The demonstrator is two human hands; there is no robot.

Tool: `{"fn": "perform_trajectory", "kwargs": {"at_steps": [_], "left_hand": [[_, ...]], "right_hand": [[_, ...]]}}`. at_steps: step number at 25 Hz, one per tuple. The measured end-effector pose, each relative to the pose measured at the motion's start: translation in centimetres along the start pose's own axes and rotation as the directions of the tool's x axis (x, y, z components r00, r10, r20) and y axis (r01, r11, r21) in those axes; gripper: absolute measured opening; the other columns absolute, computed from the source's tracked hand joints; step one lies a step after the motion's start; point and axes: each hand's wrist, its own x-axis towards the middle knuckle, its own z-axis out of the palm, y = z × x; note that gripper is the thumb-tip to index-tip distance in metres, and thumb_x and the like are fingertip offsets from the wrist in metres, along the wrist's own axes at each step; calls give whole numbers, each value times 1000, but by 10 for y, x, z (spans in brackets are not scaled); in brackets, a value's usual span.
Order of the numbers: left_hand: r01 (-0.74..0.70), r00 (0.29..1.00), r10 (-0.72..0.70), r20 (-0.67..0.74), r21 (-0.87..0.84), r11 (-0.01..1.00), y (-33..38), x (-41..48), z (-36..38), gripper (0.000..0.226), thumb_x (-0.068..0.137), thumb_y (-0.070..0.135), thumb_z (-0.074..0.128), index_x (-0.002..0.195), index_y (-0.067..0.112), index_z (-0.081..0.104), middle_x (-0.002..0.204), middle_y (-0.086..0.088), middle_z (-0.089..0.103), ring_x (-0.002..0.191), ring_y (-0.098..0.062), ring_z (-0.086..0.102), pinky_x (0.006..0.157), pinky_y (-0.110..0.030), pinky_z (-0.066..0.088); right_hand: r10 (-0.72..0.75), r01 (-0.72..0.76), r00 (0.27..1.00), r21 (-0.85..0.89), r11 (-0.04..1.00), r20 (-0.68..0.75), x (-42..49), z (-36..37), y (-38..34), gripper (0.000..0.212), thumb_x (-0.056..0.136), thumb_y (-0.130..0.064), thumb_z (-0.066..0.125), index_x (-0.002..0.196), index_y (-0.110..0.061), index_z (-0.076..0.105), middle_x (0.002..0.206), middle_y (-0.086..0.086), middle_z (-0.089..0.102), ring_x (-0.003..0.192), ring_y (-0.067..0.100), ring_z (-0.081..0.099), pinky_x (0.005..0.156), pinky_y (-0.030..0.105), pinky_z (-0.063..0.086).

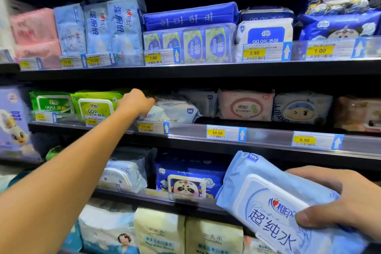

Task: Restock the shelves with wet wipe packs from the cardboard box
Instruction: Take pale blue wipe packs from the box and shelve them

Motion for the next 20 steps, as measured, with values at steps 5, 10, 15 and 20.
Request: {"fn": "perform_trajectory", "kwargs": {"at_steps": [5, 10, 15, 20], "left_hand": [[26, 975, -1, 223, -108, 994, 16, 4, -7, 34, 96, 33, 61, 87, 1, 54, 72, -11, 53, 59, -21, 47, 52, -31, 38], [138, 930, -62, 362, -188, 972, 6, 17, -10, 43, 82, 40, 78, 91, 2, 60, 85, -13, 56, 77, -27, 51, 71, -38, 44], [147, 916, -27, 399, -272, 951, -4, 17, -9, 75, 58, 53, 90, 99, -3, 63, 82, -12, 53, 75, -26, 48, 69, -40, 43], [129, 909, 38, 416, -366, 922, -7, 13, -9, 85, 45, 50, 95, 102, -3, 59, 89, -12, 50, 76, -22, 44, 67, -40, 40]], "right_hand": [[-21, 21, 1000, 27, 999, 12, -5, -7, -5, 65, 37, -35, 86, 97, -55, 74, 95, -11, 80, 85, 9, 76, 78, 35, 60], [-26, 26, 999, 25, 999, -22, -7, -14, 0, 67, 33, -37, 85, 96, -57, 73, 94, -12, 80, 84, 6, 75, 80, 34, 58], [-24, 24, 999, 12, 1000, -25, -9, -18, 3, 64, 43, -23, 90, 96, -55, 75, 97, -11, 80, 88, 3, 75, 80, 29, 52], [-24, 23, 999, -25, 999, -43, -5, -16, 7, 66, 54, -13, 94, 97, -58, 72, 97, -16, 79, 89, 0, 73, 81, 27, 51]]}}
